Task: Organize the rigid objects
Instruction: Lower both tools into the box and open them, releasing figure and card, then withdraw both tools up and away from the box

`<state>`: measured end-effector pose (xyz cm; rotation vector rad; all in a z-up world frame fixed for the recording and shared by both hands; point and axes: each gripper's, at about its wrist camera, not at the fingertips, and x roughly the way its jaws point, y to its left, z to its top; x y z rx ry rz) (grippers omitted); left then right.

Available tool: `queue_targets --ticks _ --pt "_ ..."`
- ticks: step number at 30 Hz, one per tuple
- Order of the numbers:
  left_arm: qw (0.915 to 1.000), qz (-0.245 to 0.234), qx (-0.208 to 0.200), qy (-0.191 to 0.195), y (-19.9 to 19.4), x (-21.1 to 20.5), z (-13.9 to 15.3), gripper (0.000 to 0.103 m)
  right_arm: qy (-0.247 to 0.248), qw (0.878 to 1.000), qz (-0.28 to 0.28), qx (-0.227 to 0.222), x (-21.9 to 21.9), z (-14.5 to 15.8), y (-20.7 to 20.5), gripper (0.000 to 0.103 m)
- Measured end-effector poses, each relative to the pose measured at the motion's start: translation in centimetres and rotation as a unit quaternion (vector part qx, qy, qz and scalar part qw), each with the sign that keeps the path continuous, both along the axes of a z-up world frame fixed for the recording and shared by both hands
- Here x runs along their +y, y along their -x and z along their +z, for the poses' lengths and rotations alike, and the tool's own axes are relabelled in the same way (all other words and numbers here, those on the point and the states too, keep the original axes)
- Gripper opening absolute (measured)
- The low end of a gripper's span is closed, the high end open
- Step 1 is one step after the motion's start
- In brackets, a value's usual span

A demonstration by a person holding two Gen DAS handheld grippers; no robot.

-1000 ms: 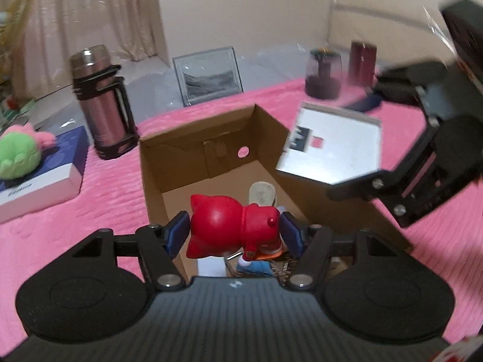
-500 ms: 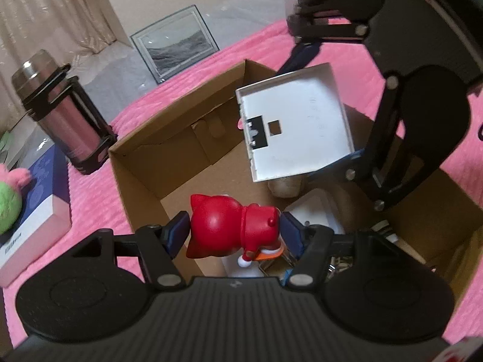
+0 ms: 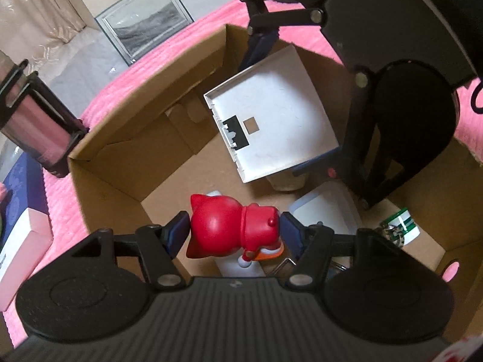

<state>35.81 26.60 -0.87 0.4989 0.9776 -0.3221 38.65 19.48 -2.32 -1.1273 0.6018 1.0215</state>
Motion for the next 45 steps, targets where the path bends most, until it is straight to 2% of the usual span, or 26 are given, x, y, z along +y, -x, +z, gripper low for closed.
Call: queue_targets --ticks 5,12,21,28,40,42,43,45 --pt "0.9999 -0.004 0.014 0.000 -1.2 0.1 -0.8 0.061 0.011 1.000 -0.001 0.008 0.1 -0.6 -0.8 0.085" --pt "0.9994 -0.005 0.026 0.020 -1.8 0.2 -1.3 0.061 0.012 1.000 -0.001 0.024 0.0 -1.2 -1.6 0.085" --pt "0.9990 -0.008 0.044 0.006 -2.3 -0.1 -2.0 0.061 0.013 0.999 0.000 0.040 0.3 -1.8 -2.4 0.085" --pt "0.9992 0.003 0.037 0.012 -2.6 0.2 -2.0 0.061 0.010 0.999 0.000 0.038 0.5 -1.9 -2.3 0.085" --pt "0.9987 0.021 -0.033 0.031 0.6 0.5 1.0 0.061 -0.015 1.000 0.009 0.016 -0.6 -0.9 -0.3 0.085" --pt "0.9972 0.031 -0.051 0.046 2.0 0.8 2.0 0.064 -0.030 0.999 0.010 0.014 -1.1 -0.1 0.4 0.085" --pt "0.9959 0.038 -0.062 0.053 2.8 1.0 2.6 0.069 -0.036 0.999 0.010 0.012 -1.4 0.3 0.7 0.085" --pt "0.9932 0.052 -0.084 0.063 4.3 1.4 3.9 0.070 -0.056 0.998 0.008 0.006 -2.2 1.4 1.8 0.085"
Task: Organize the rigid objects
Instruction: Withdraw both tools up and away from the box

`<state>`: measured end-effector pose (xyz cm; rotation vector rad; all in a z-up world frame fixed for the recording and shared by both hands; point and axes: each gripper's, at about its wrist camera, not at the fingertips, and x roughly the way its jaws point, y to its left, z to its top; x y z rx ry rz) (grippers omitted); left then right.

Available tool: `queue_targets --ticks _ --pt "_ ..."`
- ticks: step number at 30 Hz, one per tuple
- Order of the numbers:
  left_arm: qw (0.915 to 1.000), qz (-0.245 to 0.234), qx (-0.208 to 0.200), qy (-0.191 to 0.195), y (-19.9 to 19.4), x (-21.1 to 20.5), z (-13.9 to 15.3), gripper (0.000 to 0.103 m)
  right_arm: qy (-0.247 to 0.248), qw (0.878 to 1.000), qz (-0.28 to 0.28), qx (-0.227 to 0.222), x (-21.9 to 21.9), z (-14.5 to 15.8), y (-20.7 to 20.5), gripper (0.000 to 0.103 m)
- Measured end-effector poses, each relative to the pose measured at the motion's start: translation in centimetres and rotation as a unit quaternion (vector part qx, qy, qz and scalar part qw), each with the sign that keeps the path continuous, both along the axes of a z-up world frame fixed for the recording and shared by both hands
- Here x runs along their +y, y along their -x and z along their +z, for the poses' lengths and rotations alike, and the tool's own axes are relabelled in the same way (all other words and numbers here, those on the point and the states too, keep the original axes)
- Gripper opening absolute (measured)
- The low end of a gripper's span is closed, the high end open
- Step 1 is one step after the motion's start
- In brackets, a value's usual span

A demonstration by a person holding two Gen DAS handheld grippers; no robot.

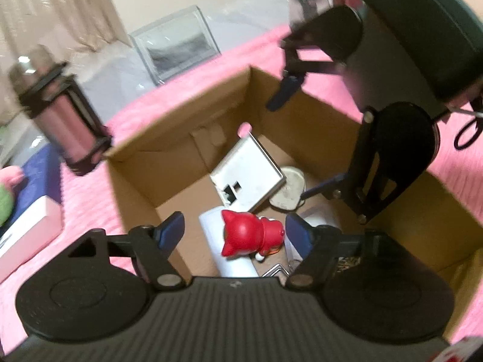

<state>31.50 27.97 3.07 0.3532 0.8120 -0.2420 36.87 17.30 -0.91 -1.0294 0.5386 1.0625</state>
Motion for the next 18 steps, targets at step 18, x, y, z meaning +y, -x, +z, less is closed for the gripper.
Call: queue_targets --ticks 18 --pt "0.9571 0.167 -0.184 0.149 21.9 -2.3 8.2 0.102 -0.292 0.923 -0.231 0.094 -13.4 10.1 16.0 0.091"
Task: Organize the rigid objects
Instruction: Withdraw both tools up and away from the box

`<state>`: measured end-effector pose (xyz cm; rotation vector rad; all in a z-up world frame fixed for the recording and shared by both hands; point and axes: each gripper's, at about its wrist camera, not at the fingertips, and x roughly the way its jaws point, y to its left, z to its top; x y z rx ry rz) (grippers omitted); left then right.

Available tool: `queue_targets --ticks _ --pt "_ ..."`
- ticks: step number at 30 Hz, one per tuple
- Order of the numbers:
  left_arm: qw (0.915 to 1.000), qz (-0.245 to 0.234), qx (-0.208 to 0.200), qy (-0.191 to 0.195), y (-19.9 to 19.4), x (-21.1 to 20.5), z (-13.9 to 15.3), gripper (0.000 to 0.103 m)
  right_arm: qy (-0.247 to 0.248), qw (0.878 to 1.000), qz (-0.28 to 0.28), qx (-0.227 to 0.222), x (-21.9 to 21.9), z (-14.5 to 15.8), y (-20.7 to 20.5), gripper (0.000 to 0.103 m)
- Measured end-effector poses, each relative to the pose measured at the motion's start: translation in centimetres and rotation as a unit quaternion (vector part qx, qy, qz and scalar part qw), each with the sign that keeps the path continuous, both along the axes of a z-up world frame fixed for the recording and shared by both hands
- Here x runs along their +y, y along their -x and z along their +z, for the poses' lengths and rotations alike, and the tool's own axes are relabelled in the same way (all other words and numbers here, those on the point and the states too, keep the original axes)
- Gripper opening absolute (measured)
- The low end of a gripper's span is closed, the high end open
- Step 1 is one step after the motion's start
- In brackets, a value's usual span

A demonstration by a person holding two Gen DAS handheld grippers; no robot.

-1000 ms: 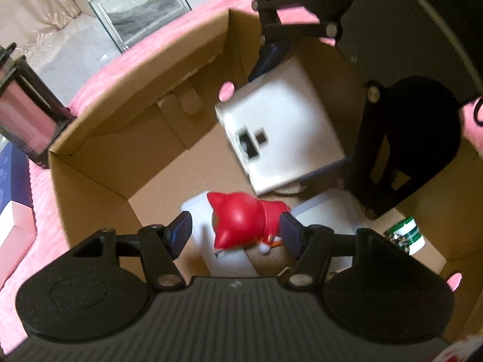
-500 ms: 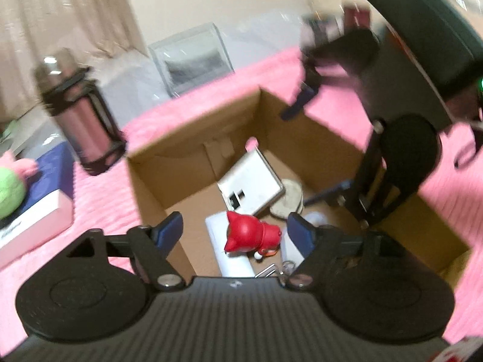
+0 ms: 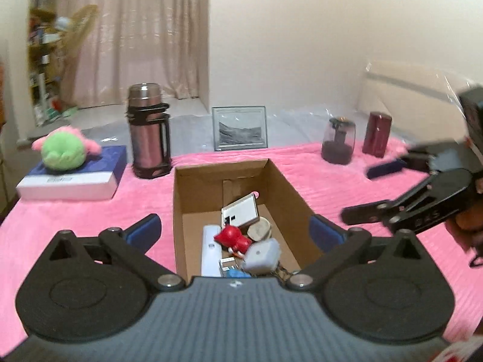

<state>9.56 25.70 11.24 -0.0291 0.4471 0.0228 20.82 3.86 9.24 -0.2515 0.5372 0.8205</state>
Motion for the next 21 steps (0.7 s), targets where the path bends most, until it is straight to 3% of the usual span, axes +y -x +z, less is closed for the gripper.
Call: queue_targets --ticks 3,11,21 --pt "0.9992 0.030 -0.005 0.027 3.4 -1.2 -0.2 0.102 -0.029 0.998 -0.052 0.026 -3.1 0.3 2.9 0.092" --pt "0.9972 0.069 0.004 0.028 9.7 -5.3 -0.5 0.102 -0.037 0.988 -0.142 0.055 -9.3 0.1 9.0 0.092" --pt "0.9942 0.091 0.044 0.037 13.3 -9.0 -2.6 0.102 -0.046 0.975 -0.192 0.098 -13.0 -2.2 14.6 0.092"
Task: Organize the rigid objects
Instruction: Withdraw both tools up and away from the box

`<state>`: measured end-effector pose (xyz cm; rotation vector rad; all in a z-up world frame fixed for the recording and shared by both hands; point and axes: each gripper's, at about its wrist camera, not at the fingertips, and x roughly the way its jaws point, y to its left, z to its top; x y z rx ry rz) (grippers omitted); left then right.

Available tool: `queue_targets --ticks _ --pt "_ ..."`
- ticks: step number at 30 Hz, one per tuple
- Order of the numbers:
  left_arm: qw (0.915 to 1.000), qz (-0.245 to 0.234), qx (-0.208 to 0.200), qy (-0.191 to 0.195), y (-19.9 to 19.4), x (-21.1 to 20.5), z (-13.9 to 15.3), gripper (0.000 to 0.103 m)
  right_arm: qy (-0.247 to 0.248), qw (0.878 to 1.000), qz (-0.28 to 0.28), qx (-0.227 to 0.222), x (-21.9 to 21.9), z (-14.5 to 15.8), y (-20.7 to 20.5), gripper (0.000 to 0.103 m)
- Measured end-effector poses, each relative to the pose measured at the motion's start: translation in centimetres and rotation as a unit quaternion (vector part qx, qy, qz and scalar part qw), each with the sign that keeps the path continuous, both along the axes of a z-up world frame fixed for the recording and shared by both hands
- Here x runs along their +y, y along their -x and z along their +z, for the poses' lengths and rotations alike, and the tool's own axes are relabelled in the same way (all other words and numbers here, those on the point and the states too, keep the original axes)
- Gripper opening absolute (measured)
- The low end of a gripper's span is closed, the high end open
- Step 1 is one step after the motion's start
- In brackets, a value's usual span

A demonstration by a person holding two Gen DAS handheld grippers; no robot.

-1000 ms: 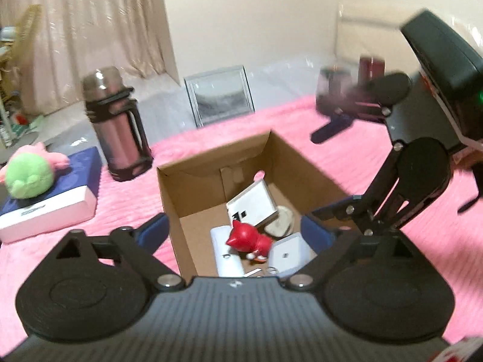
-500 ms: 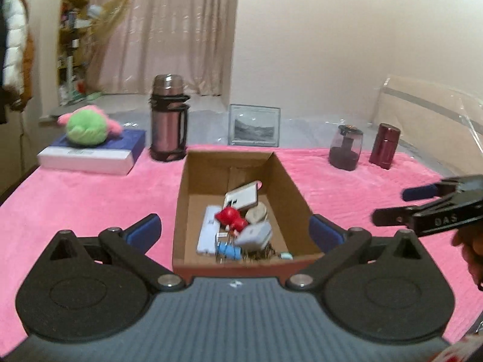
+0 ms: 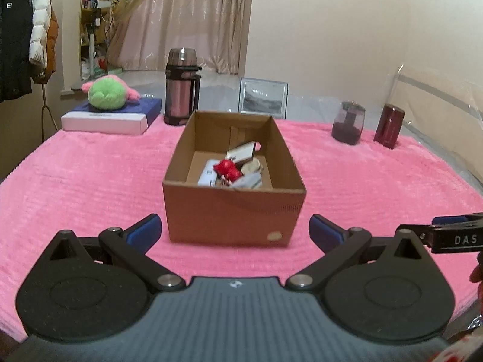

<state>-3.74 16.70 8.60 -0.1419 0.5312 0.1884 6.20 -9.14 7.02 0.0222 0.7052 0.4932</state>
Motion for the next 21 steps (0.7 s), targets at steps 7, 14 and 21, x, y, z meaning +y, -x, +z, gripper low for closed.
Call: queue_targets --ticks 7,14,21 --pt "0.9996 -0.003 0.026 -0.004 0.1 -1.5 -1.7 0.102 -0.003 1.000 -0.017 0.003 -1.4 -0.6 2.0 0.092" --pt "0.9991 -0.009 0.041 -0.010 -0.6 -2.6 -2.6 0.102 -0.007 1.000 -0.020 0.007 -1.9 -0.8 2.9 0.092" --pt "0.9989 -0.013 0.044 -0.012 -1.1 -3.0 -3.2 0.102 -0.006 1.000 -0.022 0.014 -2.0 -1.2 2.7 0.092"
